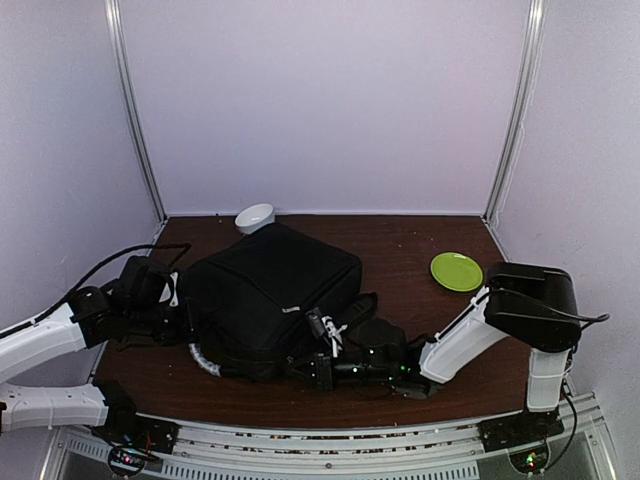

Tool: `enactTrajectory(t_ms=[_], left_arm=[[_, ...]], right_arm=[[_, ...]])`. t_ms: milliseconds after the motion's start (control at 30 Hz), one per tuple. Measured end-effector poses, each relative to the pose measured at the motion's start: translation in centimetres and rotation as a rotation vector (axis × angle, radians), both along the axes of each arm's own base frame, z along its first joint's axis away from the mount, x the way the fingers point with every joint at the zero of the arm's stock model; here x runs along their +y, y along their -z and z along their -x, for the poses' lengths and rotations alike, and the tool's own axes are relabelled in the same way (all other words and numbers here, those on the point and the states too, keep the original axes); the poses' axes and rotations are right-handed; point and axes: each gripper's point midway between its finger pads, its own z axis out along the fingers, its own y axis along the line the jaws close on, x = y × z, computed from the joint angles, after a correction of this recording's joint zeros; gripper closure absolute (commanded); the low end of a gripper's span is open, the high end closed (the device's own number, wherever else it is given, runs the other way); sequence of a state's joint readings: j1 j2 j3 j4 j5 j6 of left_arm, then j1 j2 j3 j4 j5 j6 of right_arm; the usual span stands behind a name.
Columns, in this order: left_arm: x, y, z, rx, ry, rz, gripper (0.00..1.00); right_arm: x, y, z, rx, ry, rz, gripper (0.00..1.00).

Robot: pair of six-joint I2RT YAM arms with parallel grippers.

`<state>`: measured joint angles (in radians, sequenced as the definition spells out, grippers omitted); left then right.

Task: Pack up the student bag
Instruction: Zip the student bag at the center of the board.

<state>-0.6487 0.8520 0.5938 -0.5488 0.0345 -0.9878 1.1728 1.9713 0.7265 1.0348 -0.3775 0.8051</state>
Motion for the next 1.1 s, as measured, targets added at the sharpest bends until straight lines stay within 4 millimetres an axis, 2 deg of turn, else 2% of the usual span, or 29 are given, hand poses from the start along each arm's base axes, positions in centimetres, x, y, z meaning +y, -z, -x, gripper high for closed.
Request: enactTrajectory(t_ms=[433,467,600,633,767,900,967,1100], left_arm=[[0.1,0.8,0.3,0.013,0.005,-0.002,1.00],[0.1,0.9,0.3,0.012,0.005,0.000,1.00],[0.0,0.7,0.2,0.003,0.005,0.005,1.00],[-0.1,0.6,0.1,-0.001,0.005,0.008,1.00],[-0.2,0.9,0.0,-0.005,0.005,0.012,1.00],[-0.3,2.1,-0.1,0.013,0.006,0.003,1.00],[-0.6,2.9,-0.2,0.024,0.005,0.009,1.00],[-1.7,4.8,-0.4,0.030,0.017,0.031,1.00]], right_arm=[[-3.3,1.9,-4.0,-0.001,0.224,0.158,1.00],[-3.3,1.9,-4.0,-0.001,0.225,0.160,0.96],[-3.5,1.8,-3.8,0.002,0.210,0.142,0.60],[-3.6,1.9,-3.7,0.011,0.203,0.141,0.56],[-4.9,1.8,-2.9,0.044,0.183,0.125,0.49],[-7.2,0.3,-2.5,0.084,0.213,0.086,0.47],[-7.8,-1.0,-2.9,0.091,0.245,0.069,0.46],[-8.8,-3.1,-4.8,0.098,0.373,0.090,0.46]])
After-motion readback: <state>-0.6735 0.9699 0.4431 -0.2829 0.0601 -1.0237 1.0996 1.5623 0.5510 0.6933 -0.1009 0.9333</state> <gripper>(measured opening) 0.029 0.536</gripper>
